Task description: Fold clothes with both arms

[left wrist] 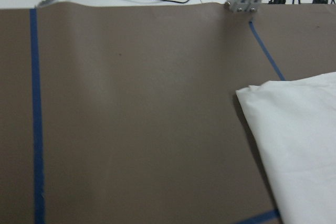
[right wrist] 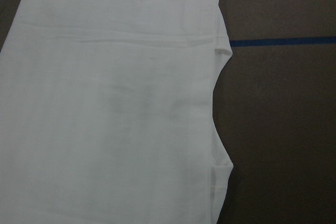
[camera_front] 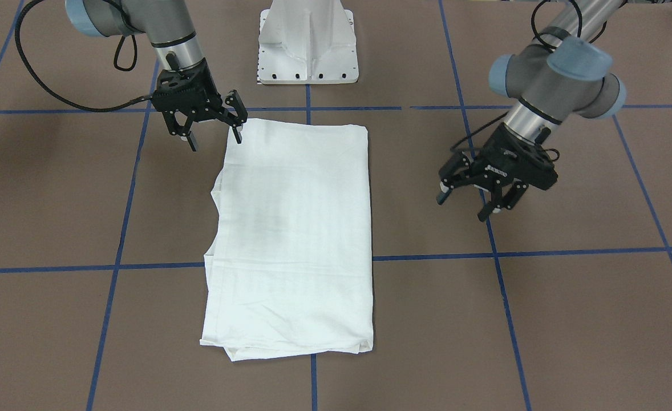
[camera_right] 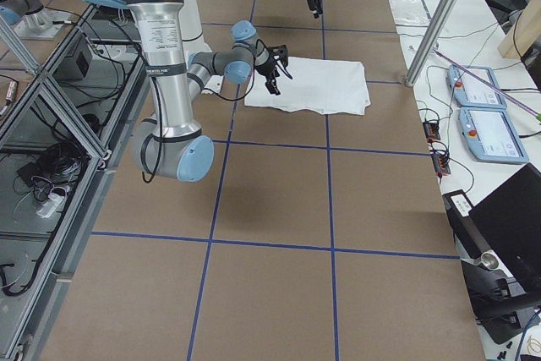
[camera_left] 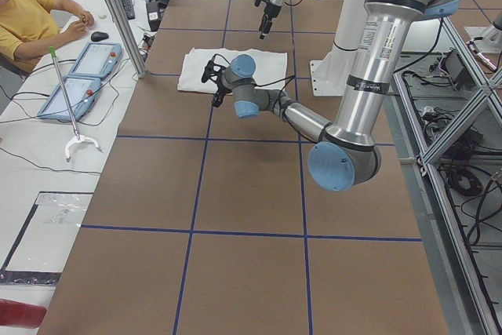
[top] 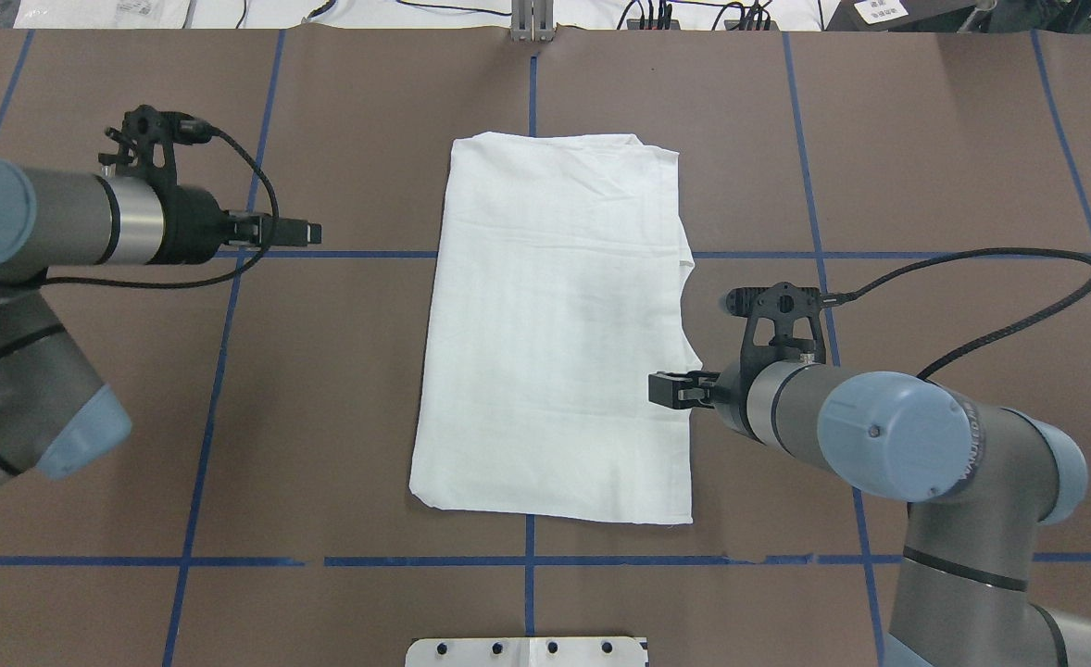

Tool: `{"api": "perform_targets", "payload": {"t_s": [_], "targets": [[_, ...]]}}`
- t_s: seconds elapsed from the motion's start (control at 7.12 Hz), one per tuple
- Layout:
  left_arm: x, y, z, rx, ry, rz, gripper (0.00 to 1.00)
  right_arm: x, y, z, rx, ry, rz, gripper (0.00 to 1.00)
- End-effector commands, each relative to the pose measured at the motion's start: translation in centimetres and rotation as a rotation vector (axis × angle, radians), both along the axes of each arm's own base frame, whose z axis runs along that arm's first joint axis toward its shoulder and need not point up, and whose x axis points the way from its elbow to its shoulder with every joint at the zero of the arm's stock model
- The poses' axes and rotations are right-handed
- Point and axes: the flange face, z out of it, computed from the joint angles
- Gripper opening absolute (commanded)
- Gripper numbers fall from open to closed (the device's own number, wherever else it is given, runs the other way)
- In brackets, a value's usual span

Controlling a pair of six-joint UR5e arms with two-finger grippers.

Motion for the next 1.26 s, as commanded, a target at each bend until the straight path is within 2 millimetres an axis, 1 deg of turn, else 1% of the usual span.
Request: {"api": "perform_targets", "payload": {"t_s": [0.0, 0.14, 0.28, 0.42, 0.56, 0.7, 0.98, 1.12], "targets": [[2.9, 11.2, -1.9, -0.126, 0.104, 0.056, 1.00, 1.3, 3.6, 0.9, -0.068, -0.081, 0.047, 1.00], [6.3, 14.3, -1.8, -0.183, 0.097, 0.048, 1.00, 1.7, 6.1, 3.4, -0.021, -0.128, 0.060, 1.00], [9.6, 16.3, -2.1, -0.206, 0.066, 0.054, 1.00, 2.1, 6.8, 4.5, -0.006, -0.136, 0.065, 1.00], [12.5, 16.2, -2.3, -0.212, 0.044, 0.059, 1.00, 1.8, 6.8, 4.6, -0.004, -0.133, 0.067, 1.00], [15.0, 15.5, -2.5, -0.214, 0.037, 0.060, 1.00, 1.5, 6.8, 4.8, -0.001, -0.130, 0.071, 1.00], [15.8, 15.6, -2.4, -0.216, 0.032, 0.070, 1.00, 1.4, 6.8, 4.9, 0.004, -0.126, 0.077, 1.00], [16.8, 17.5, -2.6, -0.216, 0.032, 0.105, 0.99, 1.1, 6.9, 5.1, 0.007, -0.121, 0.079, 1.00], [17.2, 18.2, -2.7, -0.215, 0.032, 0.118, 0.87, 1.1, 6.9, 5.1, 0.007, -0.121, 0.079, 1.00]]}}
